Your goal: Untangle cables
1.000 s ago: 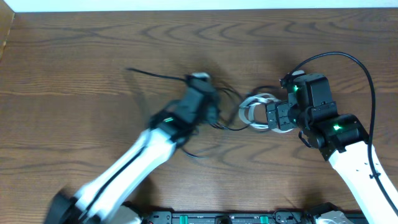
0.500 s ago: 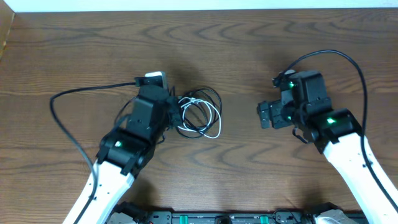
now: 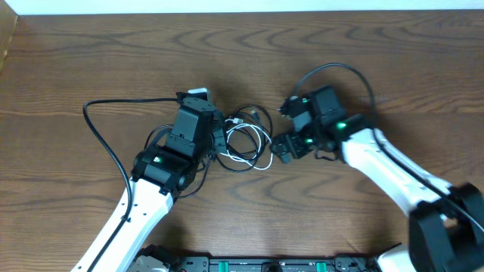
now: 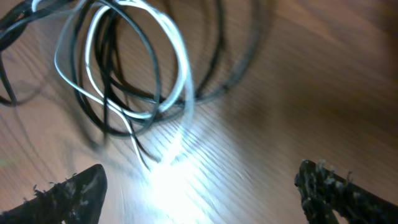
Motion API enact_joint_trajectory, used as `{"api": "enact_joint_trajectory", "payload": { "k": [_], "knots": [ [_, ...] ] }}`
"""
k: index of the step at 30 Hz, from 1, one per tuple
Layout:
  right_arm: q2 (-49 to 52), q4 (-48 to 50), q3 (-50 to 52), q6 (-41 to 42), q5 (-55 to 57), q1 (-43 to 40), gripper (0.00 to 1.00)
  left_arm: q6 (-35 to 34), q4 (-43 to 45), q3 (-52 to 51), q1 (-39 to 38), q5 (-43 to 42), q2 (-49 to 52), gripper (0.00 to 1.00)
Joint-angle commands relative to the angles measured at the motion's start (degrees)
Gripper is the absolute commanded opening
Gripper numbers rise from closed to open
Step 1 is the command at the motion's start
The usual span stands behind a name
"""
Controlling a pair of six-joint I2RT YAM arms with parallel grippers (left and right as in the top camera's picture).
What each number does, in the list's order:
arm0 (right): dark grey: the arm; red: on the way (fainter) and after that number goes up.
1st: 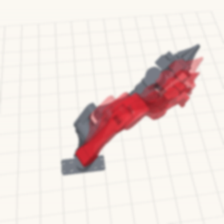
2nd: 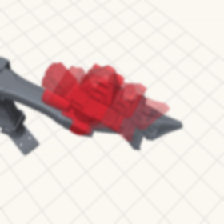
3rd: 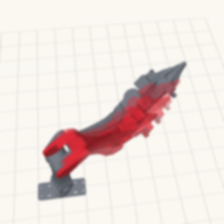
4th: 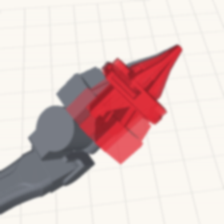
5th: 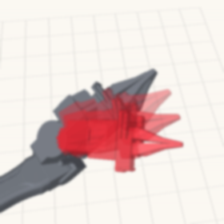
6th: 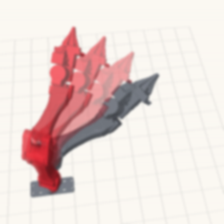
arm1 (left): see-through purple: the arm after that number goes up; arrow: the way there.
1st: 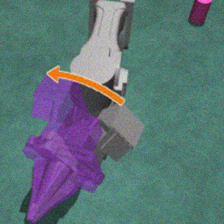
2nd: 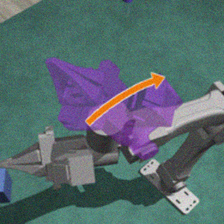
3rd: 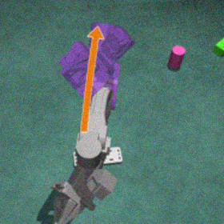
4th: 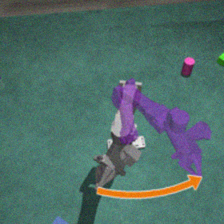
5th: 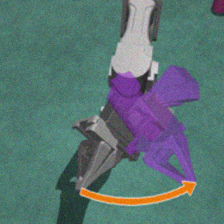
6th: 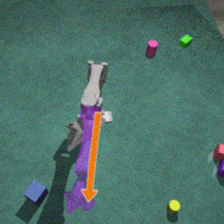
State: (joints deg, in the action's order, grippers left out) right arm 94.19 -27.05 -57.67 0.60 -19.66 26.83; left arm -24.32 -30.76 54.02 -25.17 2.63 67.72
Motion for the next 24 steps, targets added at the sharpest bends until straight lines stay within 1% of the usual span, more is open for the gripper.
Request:
{"api": "enact_joint_trajectory", "payload": {
  "k": [1,4,7,12,13,17,22,24],
  "knots": [
    [3.76,3.23,-0.28,-0.92,-1.7,3.02,0.9,1.4,-1.42,0.37,0.09,-0.7,-0.55,0.08],
    [5.88,6.8,-0.28,-0.92,-1.7,4.17,0.88,1.49,-2.64,0.37,0.09,-0.7,-0.57,0.07],
    [7.63,10.05,-0.28,-0.87,-1.7,4.74,0.83,1.62,-3.61,0.35,0.09,-0.72,-0.61,0.07],
    [9.68,12.17,-0.28,-0.09,-1.73,5.38,0.55,1.6,-3.69,0.37,0.09,-0.7,-0.87,0.08],
    [9.94,12.35,-0.28,0.61,-1.7,5.55,0.52,1.6,-3.69,0.37,0.09,-0.7,-0.9,0.07],
    [10.88,13.66,-0.28,2.47,-1.73,6.27,0.52,1.57,-3.72,0.37,0.09,-0.72,-0.92,0.08],
    [11.17,15.89,-0.28,2.58,-1.68,8.11,0.53,1.57,-3.76,0.37,0.09,-1.33,-0.96,0.07],
    [11.15,17.03,-0.28,2.6,-1.7,8.94,0.49,1.57,-3.76,0.35,0.09,-2.23,-0.98,0.07]
  ]
}}
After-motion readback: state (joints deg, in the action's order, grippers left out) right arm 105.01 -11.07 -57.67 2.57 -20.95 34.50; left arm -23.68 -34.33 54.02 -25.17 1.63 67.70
